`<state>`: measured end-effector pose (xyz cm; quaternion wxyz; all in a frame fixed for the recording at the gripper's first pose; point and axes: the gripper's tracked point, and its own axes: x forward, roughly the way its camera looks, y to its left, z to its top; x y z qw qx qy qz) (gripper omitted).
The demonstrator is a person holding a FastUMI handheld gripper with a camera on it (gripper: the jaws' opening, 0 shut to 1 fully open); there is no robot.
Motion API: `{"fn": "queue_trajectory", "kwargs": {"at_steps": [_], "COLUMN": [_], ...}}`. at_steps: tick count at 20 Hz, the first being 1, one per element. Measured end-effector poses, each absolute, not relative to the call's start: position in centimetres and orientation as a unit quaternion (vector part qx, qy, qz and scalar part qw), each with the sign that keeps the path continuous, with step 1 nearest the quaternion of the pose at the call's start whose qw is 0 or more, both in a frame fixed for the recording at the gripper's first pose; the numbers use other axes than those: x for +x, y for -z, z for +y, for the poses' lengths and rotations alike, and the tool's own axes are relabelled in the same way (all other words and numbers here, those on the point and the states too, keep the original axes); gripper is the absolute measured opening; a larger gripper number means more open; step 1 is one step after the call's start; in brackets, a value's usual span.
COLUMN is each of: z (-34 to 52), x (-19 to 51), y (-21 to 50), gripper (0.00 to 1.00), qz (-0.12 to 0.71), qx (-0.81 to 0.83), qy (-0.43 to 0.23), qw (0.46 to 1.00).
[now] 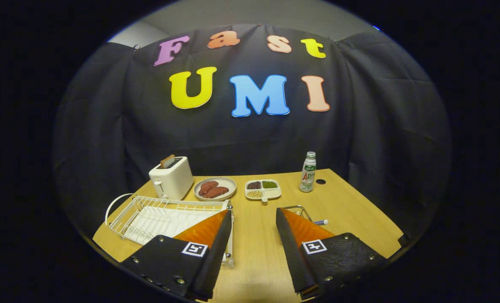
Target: Take the plate from the dish rack, then take the spoon from the basket and place it into the plate.
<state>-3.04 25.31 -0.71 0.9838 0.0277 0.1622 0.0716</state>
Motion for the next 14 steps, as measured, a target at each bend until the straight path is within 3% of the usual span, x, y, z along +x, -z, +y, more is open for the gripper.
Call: {"fn": "queue_trajectory", "kwargs": {"at_steps": [14], "z": [14.6], "x": [1.2], "y": [9.3], "gripper": [0.68], "qz": [0.191], "qx": [0.149], "qy": [0.079], "qw": [0.967]}}
